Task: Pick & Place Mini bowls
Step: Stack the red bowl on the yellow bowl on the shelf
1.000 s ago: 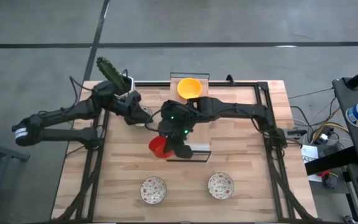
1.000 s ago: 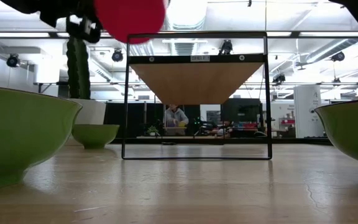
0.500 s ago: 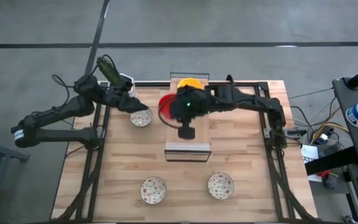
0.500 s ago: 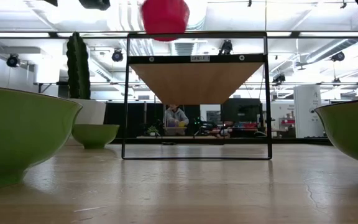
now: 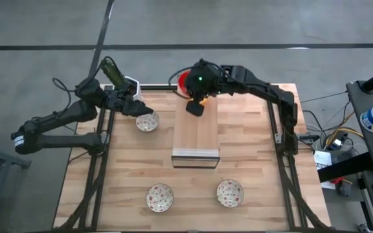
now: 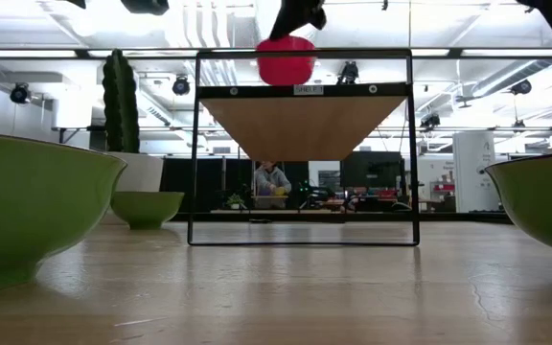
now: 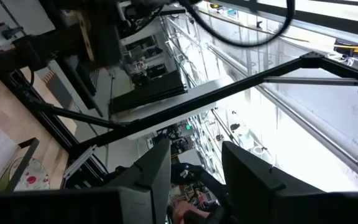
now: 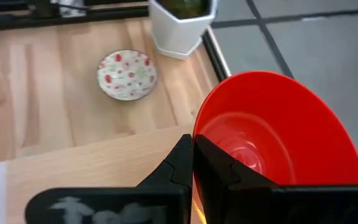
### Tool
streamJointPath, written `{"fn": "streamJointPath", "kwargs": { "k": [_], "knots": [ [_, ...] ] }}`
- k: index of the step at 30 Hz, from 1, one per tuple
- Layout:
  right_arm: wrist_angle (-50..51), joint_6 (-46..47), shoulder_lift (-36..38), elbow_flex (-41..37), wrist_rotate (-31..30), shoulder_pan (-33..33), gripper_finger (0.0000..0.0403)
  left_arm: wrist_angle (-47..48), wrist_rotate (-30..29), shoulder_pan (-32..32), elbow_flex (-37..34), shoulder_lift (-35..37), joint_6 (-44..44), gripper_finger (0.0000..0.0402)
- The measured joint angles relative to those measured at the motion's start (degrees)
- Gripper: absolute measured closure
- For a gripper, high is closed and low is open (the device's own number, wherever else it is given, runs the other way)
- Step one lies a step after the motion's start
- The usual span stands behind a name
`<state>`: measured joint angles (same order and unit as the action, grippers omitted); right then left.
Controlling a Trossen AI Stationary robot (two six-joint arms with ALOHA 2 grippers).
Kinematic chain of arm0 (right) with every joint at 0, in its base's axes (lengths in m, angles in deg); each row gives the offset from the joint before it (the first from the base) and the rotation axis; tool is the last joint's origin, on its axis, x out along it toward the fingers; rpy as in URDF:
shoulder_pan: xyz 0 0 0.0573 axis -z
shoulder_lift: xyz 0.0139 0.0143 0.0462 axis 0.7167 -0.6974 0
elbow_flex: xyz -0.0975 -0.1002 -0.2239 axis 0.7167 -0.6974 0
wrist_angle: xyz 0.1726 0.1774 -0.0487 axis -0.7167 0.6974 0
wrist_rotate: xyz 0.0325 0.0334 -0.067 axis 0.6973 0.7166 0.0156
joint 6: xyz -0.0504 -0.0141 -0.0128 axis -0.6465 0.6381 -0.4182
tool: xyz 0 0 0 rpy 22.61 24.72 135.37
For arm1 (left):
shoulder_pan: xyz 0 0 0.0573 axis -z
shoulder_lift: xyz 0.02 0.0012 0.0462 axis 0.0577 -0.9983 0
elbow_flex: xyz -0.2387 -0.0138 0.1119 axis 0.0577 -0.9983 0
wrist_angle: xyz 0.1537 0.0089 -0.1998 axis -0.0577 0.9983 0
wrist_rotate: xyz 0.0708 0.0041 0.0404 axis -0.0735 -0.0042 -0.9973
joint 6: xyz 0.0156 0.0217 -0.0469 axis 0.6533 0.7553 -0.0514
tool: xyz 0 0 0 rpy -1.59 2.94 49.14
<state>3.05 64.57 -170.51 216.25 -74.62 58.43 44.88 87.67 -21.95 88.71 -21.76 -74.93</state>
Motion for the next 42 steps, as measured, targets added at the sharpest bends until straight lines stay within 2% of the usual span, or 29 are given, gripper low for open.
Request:
{"fn": "streamJointPath", "kwargs": {
  "k": [6,14,21,35,42],
  "knots": [
    [-0.5,1.4,0.0,-2.7,0.1,3.2,0.0394,0.0,0.0,0.0,0.0,0.0,0.0,0.0266],
    [-6.4,1.2,-0.1,-9.2,0.3,3.9,0.0394,0.0,0.0,0.0,0.0,0.0,0.5,0.0266],
    [-8.8,1.6,-0.1,-13.9,-2.6,4.8,0.0394,0.0,-0.2,0.0,-0.1,0.0,0.9,0.0266],
    [-16.4,6.3,6.0,-25.7,-2.6,5.0,0.0394,-0.1,-0.9,0.0,-0.1,0.1,1.4,0.0266],
    [-23.8,4.9,7.4,-31.6,-2.4,4.4,0.0394,-0.1,-0.9,0.0,-0.1,0.1,1.4,0.0266]
  ]
}}
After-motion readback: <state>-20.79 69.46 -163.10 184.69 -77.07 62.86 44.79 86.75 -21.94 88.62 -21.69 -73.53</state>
